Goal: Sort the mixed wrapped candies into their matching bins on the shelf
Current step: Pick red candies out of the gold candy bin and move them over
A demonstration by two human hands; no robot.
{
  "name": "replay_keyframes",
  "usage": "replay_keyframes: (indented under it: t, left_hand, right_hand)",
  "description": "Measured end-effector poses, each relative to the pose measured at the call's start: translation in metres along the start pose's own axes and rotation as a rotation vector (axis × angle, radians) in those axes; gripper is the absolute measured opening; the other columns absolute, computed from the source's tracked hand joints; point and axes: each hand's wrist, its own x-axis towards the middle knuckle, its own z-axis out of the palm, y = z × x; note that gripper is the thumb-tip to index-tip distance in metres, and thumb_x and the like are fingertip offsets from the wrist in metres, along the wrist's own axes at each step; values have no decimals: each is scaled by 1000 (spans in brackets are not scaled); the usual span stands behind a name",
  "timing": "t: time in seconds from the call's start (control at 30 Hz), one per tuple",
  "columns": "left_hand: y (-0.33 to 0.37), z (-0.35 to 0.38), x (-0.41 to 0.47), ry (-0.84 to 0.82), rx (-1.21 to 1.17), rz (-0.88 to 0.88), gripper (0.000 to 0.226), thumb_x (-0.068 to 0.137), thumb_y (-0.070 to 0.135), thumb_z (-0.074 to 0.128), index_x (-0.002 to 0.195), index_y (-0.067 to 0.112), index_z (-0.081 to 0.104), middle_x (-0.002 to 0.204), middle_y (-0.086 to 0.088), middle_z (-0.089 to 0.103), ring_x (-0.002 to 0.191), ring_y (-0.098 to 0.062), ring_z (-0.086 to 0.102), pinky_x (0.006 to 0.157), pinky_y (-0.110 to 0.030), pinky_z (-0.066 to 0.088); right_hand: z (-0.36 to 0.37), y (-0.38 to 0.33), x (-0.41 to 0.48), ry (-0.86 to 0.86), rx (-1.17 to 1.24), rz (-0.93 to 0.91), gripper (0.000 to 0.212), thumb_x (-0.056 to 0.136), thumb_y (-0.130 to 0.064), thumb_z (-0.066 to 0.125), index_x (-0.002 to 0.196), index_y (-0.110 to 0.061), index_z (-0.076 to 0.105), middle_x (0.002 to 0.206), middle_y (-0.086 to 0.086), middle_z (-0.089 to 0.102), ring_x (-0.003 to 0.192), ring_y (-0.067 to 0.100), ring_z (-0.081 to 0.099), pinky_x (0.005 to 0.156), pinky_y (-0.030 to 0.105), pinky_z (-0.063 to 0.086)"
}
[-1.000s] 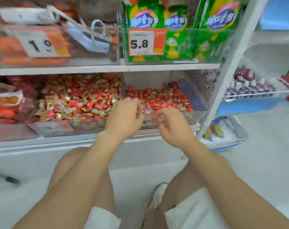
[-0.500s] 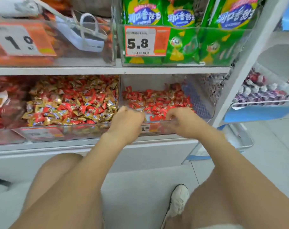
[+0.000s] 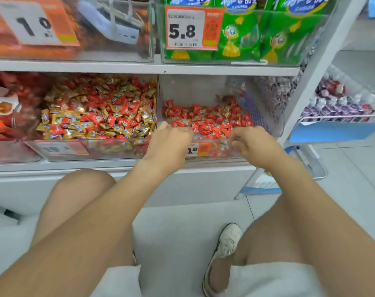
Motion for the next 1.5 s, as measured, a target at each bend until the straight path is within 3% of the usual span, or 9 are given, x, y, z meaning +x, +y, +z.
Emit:
replay_keyframes:
  t: [0.3, 0.43, 0.6, 0.73, 0.83, 0.93, 1.13, 1.3, 1.5]
  left_hand:
    - [3, -14, -25, -46, -5, 50, 16, 94, 22, 66, 90, 24, 50, 84, 1, 71, 81, -28, 66, 75, -35, 27]
    - [-15, -31, -46, 171, -273, 79, 12, 95, 31, 59, 99, 24, 68, 89, 6, 69, 85, -24, 64, 81, -39, 44]
    - [-89, -42, -76, 223, -413, -212, 10, 89, 27, 63, 98, 25, 67, 94, 5, 62, 92, -23, 60, 79, -42, 51]
    - [-156, -35, -105, 76, -304, -489, 28, 81, 17, 69, 108, 26, 68, 108, -1, 64, 103, -31, 62, 87, -46, 53]
    - [-187, -23, -129, -80, -198, -572, 38, 85, 17, 73, 120, 27, 63, 118, -3, 60, 111, -36, 58, 87, -49, 52]
    - [-203, -12, -139, -79, -149, -548, 45, 84, 10, 74, 122, 28, 58, 118, 0, 59, 112, -33, 56, 89, -49, 51]
    - [-218, -5, -132, -83, -24, -501, 31, 92, 7, 67, 114, 28, 61, 109, 1, 67, 105, -30, 63, 84, -40, 43]
    - [-218, -11, -130, -46, -18, -544, 40, 87, -2, 66, 114, 27, 59, 113, 3, 63, 108, -30, 61, 77, -37, 31]
    - [-202, -16, -148, -100, -2, -598, 31, 88, 4, 69, 110, 24, 61, 110, 0, 63, 104, -31, 62, 75, -37, 33]
  right_hand:
    - [-2, -29, -14, -189, 6, 16, 28, 80, -5, 62, 98, -27, 65, 96, 0, 72, 92, 24, 66, 83, 44, 58]
    - [-7, -77, -10, 108, 219, -80, 38, 70, -10, 58, 104, -20, 71, 97, -6, 69, 89, 15, 64, 84, 39, 57]
    - [2, -158, 10, 403, 322, -339, 29, 79, -8, 53, 102, -17, 69, 92, -3, 67, 85, 18, 64, 80, 39, 53]
    - [36, -226, 34, 351, 107, -503, 30, 82, -8, 59, 110, -14, 69, 100, 5, 66, 97, 31, 61, 81, 43, 48]
    - [69, -255, 53, 266, -126, -446, 36, 83, -3, 64, 118, -10, 65, 105, 12, 63, 99, 37, 60, 79, 44, 44]
    - [88, -263, 65, 130, -271, -342, 41, 91, -2, 62, 131, -8, 57, 117, 13, 62, 107, 35, 60, 77, 40, 41]
    - [99, -261, 82, 121, -150, -248, 7, 103, -20, 67, 103, -12, 68, 104, 7, 65, 102, 30, 64, 72, 37, 38]
    - [81, -268, 70, 175, -149, -224, 28, 111, -36, 50, 107, -18, 72, 112, -2, 66, 113, 21, 61, 86, 43, 40]
    - [84, -266, 51, 145, -117, -285, 29, 108, -41, 56, 102, -17, 72, 101, 2, 66, 97, 29, 66, 63, 35, 40]
